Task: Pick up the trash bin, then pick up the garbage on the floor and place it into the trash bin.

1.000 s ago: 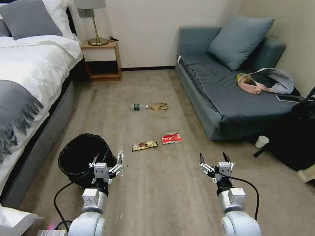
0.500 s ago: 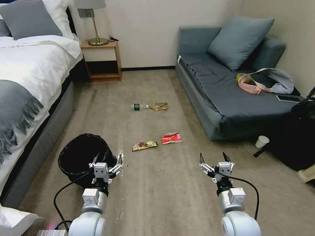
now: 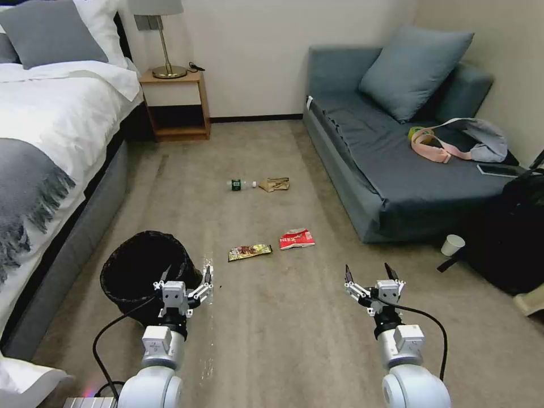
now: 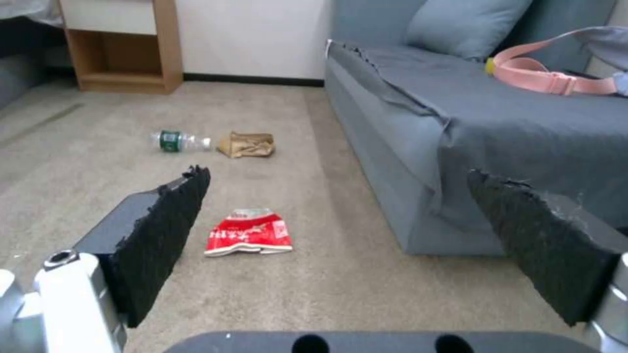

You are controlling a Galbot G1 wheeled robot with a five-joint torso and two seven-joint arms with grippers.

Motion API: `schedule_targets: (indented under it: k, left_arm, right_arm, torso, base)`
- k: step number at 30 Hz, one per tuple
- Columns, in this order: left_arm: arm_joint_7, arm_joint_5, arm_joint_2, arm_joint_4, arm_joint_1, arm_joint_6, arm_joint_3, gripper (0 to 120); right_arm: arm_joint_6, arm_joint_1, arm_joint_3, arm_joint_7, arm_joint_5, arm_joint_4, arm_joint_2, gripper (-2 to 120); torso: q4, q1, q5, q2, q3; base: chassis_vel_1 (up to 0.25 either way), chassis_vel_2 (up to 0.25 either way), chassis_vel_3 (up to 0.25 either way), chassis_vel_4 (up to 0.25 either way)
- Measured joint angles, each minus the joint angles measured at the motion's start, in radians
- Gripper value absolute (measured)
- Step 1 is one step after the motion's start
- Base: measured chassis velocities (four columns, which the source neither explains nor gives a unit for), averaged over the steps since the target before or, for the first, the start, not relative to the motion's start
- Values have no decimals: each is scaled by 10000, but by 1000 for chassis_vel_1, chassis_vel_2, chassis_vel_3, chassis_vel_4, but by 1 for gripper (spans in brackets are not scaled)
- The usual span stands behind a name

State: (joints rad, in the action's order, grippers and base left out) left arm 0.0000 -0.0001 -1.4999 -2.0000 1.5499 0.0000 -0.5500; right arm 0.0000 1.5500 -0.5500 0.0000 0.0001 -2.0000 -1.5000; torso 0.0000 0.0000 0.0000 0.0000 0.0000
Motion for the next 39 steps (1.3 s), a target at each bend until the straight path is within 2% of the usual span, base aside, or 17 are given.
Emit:
schedule_targets:
  k: [21, 24, 25, 27, 28, 30, 32, 36, 38, 39]
  left_arm:
    - [-26, -13, 1, -1, 23, -1, 12, 100]
    - [-589, -222, 57, -196, 476, 67, 392, 100]
    - [-589, -222, 57, -196, 476, 67, 392, 100]
    - [-1463, -548, 147, -497, 1201, 234, 1020, 100]
    - [-1463, -548, 147, -497, 1201, 234, 1020, 100]
    - [-2204, -827, 227, -753, 1812, 378, 1544, 100]
    - [-2365, -880, 247, -827, 1913, 395, 1631, 100]
    - [-2382, -918, 267, -854, 1917, 432, 1643, 100]
    - [-2390, -1009, 347, -934, 1865, 536, 1568, 100]
    - [-2367, -1255, 565, -1164, 1680, 858, 1298, 100]
  right_arm:
    - [0, 5, -3, 0, 0, -1, 0, 100]
    - [-12, 487, -299, 60, -3, -360, -42, 100]
    - [-12, 487, -299, 60, -3, -360, -42, 100]
    - [-71, 1262, -770, 192, -22, -910, -113, 100]
    - [-71, 1262, -770, 192, -22, -910, -113, 100]
    - [-148, 2109, -1290, 332, -50, -1539, -199, 100]
    - [-216, 2918, -1787, 478, -80, -2138, -282, 100]
    - [-253, 3268, -1994, 540, -95, -2398, -320, 100]
    - [-257, 3285, -2006, 543, -96, -2404, -323, 100]
    - [-258, 3290, -2008, 543, -97, -2411, -323, 100]
  torso:
    - [0, 0, 0, 0, 0]
    - [2, 0, 3, 1, 0]
    - [2, 0, 3, 1, 0]
    - [0, 0, 0, 0, 0]
    - [0, 0, 0, 0, 0]
    - [2, 0, 1, 0, -1]
    - [-2, 0, 0, 1, -1]
    - [0, 0, 1, 2, -2]
    - [1, 0, -2, 1, -1]
    - [7, 0, -10, 1, -1]
  base:
    - [0, 0, 0, 0]
    - [0, 0, 0, 0]
    - [0, 0, 0, 0]
    - [0, 0, 0, 0]
    - [0, 0, 0, 0]
    - [0, 0, 0, 0]
    - [0, 0, 0, 0]
    - [0, 0, 0, 0]
    - [0, 0, 0, 0]
    - [0, 0, 0, 0]
